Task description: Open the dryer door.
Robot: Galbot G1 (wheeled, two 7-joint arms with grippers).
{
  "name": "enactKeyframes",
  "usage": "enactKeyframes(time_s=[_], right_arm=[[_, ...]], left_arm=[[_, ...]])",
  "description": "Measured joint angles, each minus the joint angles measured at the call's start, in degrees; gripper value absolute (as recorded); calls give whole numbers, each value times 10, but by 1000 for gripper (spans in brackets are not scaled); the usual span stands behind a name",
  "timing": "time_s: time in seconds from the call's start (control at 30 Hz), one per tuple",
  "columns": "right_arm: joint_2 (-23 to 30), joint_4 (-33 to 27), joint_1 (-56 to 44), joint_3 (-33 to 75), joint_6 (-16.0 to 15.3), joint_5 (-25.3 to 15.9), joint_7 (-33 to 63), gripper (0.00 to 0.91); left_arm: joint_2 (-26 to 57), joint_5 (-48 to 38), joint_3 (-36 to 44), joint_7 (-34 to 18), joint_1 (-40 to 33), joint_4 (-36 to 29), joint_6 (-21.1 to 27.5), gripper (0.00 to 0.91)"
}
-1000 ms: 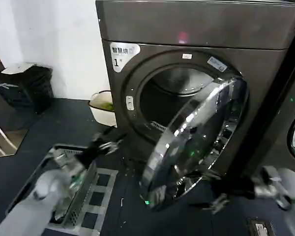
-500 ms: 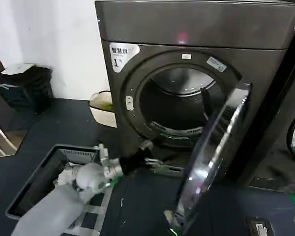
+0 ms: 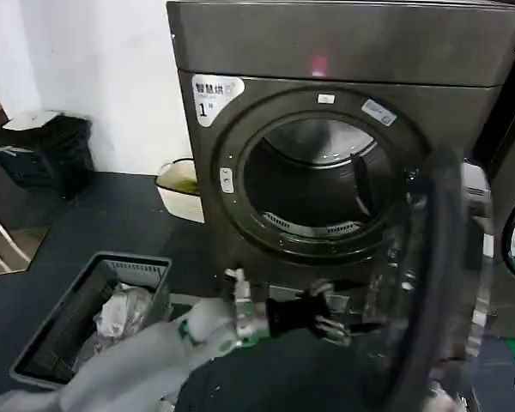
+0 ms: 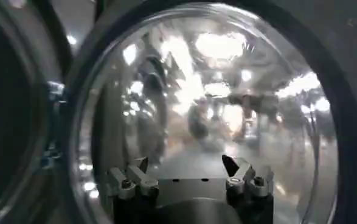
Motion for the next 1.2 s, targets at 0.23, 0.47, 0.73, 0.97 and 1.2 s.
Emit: enactKeyframes(time_s=[0.23, 0.47, 0.73, 0.97, 1.2], right_arm=[[-24, -44, -16, 86, -37, -18, 16, 907], [-31, -56, -15, 117, -51, -21, 23, 907], [-21, -58, -27, 131, -53, -36, 18, 907], [-22, -68, -34, 140, -51, -36, 18, 907], [-28, -73, -28, 135, -50, -36, 14, 907]], left_arm=[[-68, 12, 37, -15, -31, 46, -3, 907], [-156, 35, 52, -27, -60, 117, -14, 907], [-245, 66, 43, -50, -65, 204, -29, 907], [-283, 72, 22, -91, -60, 233, -32, 907], [-271, 103, -6, -130, -62, 229, -73, 907]])
